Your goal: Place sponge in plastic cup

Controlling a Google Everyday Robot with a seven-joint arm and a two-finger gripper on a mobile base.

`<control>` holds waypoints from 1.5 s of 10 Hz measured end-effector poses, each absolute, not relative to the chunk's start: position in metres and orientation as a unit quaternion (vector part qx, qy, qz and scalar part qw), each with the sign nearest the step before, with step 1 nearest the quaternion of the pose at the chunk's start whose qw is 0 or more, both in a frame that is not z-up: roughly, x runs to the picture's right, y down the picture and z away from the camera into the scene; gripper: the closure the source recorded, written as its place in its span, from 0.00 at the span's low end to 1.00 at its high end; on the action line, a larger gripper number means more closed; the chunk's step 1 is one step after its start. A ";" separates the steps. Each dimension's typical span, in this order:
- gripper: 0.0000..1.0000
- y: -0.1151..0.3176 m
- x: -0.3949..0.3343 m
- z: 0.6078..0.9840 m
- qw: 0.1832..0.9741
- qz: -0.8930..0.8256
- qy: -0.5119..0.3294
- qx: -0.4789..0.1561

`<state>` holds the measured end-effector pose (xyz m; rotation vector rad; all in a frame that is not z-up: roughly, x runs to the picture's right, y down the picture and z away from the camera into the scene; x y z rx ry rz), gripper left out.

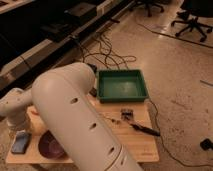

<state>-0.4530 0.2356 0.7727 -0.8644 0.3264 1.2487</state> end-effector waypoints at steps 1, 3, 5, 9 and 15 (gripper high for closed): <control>0.35 0.237 -0.454 0.774 0.713 0.563 0.149 -0.390; 0.35 0.242 -0.457 0.777 0.715 0.559 0.154 -0.392; 0.35 0.244 -0.458 0.780 0.715 0.556 0.159 -0.393; 0.35 0.248 -0.459 0.785 0.716 0.553 0.167 -0.392; 0.60 0.250 -0.460 0.790 0.714 0.553 0.174 -0.393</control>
